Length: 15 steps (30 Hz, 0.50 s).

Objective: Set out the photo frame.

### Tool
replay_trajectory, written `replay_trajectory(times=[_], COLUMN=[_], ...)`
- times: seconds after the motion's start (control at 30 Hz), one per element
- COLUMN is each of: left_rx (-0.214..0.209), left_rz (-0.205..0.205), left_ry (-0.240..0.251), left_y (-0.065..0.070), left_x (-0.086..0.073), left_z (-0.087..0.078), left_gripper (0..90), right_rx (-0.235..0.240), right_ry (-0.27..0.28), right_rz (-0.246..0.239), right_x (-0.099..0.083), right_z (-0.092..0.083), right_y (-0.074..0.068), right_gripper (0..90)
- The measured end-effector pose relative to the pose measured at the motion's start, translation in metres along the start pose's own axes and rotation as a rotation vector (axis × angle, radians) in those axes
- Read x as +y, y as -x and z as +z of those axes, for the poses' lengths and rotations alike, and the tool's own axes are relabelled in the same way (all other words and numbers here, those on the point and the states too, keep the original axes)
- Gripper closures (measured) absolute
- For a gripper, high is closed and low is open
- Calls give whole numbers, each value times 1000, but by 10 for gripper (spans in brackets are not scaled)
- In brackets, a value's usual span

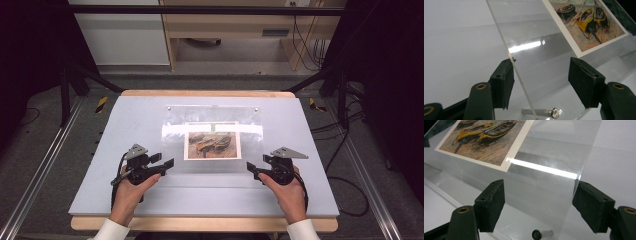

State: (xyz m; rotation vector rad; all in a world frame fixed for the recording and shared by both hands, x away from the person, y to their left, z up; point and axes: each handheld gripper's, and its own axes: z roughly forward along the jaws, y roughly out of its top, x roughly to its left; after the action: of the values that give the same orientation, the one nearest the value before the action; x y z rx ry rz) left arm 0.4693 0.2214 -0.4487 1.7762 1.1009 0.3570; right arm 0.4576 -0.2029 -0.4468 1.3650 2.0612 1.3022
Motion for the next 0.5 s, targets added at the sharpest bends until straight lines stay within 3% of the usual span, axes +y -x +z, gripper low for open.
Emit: replay_trajectory(times=[0.5], left_rx=[9], left_rz=[5], left_ry=[0], left_y=[3], left_x=[-2], left_z=[-4], left_gripper=[397], right_rx=[-10], right_ry=[9], right_rz=[-15], right_x=[-5], right_z=[-5], right_y=[-4], right_gripper=[286])
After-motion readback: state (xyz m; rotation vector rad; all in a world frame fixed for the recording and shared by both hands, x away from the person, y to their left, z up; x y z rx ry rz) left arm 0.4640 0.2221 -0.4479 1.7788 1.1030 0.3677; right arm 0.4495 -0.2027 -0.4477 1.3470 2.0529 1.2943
